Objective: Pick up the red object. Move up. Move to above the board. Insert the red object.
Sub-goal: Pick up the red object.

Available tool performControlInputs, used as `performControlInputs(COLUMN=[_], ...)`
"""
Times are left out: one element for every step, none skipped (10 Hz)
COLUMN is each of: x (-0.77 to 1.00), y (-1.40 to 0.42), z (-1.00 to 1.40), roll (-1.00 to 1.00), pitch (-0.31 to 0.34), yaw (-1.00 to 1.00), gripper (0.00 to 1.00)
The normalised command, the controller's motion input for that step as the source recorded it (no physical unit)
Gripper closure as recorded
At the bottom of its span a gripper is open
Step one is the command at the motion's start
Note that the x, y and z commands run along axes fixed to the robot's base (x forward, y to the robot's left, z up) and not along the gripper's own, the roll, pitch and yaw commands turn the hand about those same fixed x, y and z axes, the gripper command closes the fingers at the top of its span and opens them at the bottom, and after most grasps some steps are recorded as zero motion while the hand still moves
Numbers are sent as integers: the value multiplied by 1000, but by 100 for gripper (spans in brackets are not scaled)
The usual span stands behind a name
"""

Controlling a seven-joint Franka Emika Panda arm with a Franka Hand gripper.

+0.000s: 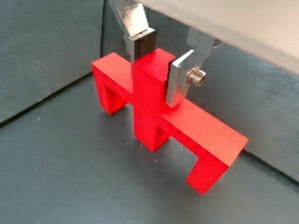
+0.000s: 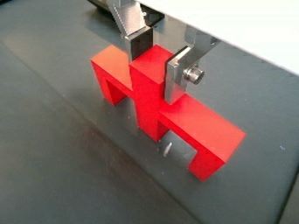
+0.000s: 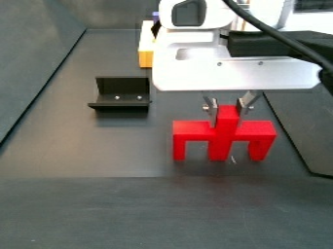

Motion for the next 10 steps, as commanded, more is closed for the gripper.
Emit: performControlInputs(x=[0,0,0,0,0,0,0,0,0,0], y=[0,0,0,0,0,0,0,0,0,0], z=[0,0,0,0,0,0,0,0,0,0], roll=[0,0,0,0,0,0,0,0,0,0], pitch=[0,0,0,0,0,0,0,0,0,0], yaw=[0,0,0,0,0,0,0,0,0,0], gripper=[100,100,100,100,100,100,100,100,100,100])
